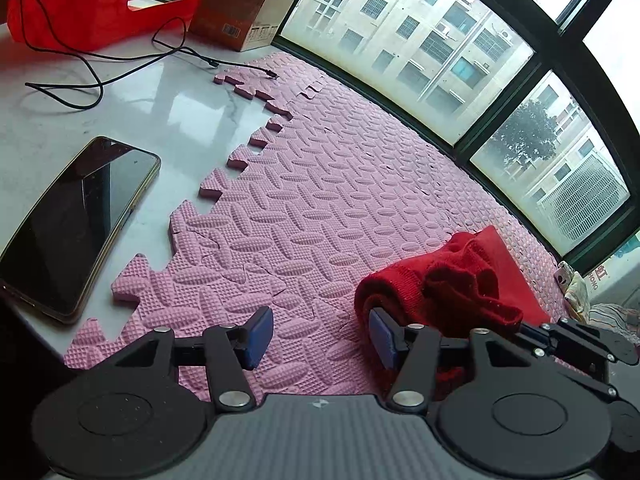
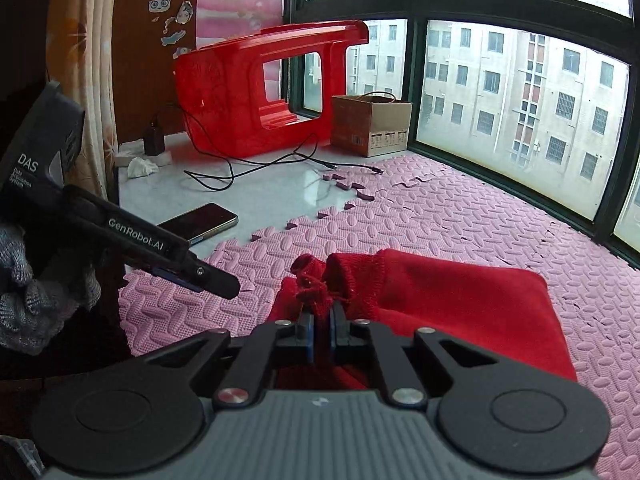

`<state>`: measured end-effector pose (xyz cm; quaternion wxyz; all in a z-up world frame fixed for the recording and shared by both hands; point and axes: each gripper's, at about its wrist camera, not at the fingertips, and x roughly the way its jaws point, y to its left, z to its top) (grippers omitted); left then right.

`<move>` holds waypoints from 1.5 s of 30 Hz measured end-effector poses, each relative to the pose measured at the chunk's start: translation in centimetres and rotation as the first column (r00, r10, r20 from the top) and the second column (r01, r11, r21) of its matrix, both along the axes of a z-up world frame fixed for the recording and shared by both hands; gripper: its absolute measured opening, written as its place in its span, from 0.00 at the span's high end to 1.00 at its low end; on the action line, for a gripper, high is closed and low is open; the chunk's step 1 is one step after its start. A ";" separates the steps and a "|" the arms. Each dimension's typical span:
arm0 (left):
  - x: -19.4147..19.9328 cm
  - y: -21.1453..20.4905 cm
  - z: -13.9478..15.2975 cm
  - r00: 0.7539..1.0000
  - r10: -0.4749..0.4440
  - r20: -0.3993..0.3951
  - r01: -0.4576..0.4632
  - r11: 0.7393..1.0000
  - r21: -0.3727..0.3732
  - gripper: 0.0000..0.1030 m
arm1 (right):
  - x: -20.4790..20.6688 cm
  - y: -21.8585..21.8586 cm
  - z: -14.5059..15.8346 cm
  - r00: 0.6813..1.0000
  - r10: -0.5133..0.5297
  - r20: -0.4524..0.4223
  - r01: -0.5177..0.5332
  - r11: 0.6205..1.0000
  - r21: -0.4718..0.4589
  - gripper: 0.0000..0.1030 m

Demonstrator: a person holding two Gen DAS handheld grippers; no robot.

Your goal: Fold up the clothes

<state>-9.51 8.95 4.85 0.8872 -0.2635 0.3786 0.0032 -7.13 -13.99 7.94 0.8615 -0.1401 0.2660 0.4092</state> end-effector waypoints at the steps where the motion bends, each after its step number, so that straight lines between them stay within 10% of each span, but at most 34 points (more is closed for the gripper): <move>1: 0.2 -0.2 0.3 1.000 -0.005 0.010 0.005 1.000 0.003 0.45 | 0.0 0.0 -0.2 1.000 0.002 -0.008 -0.002 1.000 0.005 0.91; 11: 4.7 -4.5 4.6 0.976 -0.158 0.151 0.154 0.987 0.040 0.46 | 0.0 -0.9 0.6 0.999 0.022 -0.049 -0.018 0.997 0.079 0.71; 18: 8.1 -6.8 3.5 0.968 -0.230 0.103 0.228 0.973 0.031 0.49 | -0.4 -4.1 2.4 0.999 -0.008 -0.053 0.014 0.992 0.125 0.68; 27: 7.8 -6.2 2.5 0.972 -0.220 0.082 0.223 0.974 -0.033 0.96 | 3.9 -9.7 3.0 0.969 -0.234 -0.085 0.246 0.950 0.192 0.56; 37: 6.5 -4.9 3.0 0.978 -0.189 0.093 0.194 0.980 -0.052 0.98 | 7.2 -12.9 -0.6 0.900 -0.409 -0.151 0.432 0.882 0.186 0.52; 45: 5.4 -4.1 3.3 0.980 -0.179 0.084 0.183 0.982 -0.046 0.98 | 4.2 -11.5 -2.5 0.916 -0.378 -0.132 0.396 0.906 0.152 0.51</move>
